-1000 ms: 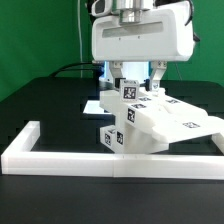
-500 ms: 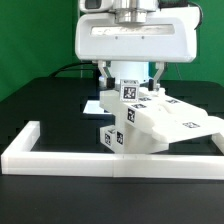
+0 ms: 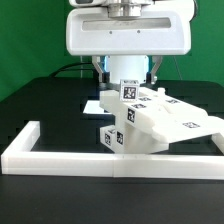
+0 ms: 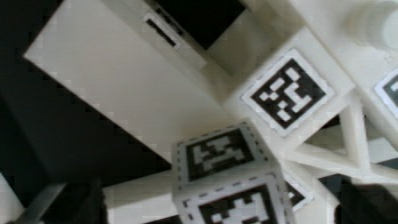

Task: Assemble chair

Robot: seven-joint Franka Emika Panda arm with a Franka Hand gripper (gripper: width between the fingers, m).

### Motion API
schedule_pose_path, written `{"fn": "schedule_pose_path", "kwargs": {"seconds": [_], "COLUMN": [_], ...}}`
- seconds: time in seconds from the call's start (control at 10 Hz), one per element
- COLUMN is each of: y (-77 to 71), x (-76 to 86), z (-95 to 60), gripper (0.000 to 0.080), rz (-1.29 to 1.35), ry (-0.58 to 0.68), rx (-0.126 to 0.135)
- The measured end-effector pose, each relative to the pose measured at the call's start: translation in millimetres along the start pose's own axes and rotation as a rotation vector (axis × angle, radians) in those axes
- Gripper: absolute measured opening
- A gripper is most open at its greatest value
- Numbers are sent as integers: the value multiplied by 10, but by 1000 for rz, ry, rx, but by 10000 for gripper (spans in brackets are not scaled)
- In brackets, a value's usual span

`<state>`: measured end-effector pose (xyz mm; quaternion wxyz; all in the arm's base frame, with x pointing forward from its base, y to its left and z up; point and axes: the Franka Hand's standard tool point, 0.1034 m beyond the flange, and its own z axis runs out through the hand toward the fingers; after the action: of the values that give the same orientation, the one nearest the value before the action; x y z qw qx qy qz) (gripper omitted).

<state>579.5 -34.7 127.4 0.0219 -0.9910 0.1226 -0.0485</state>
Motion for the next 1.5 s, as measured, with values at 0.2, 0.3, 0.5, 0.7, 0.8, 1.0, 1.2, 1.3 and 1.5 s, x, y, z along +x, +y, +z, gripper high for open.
{"fn": "schedule_pose_path", "kwargs": {"seconds": [0.2,0.3,0.5,0.7,0.8,1.0,1.2,1.3,1.5], "y": [15,20,-18,-34,-4,16,21,21,23], "x": [3,5,54,78,88,85,78,78,79], "z": [1,1,13,11,7,19,31,31,31], "gripper": [649,649,649,649,649,649,523,384,285], "rz": [-103,-127,-170,-208,-203,-193,-171,-148,-143], "ry": [0,0,52,72,73,71,69,69,69], "rx": [-11,-12,-26,-31,-31,-33,-34,-33,-33]}}
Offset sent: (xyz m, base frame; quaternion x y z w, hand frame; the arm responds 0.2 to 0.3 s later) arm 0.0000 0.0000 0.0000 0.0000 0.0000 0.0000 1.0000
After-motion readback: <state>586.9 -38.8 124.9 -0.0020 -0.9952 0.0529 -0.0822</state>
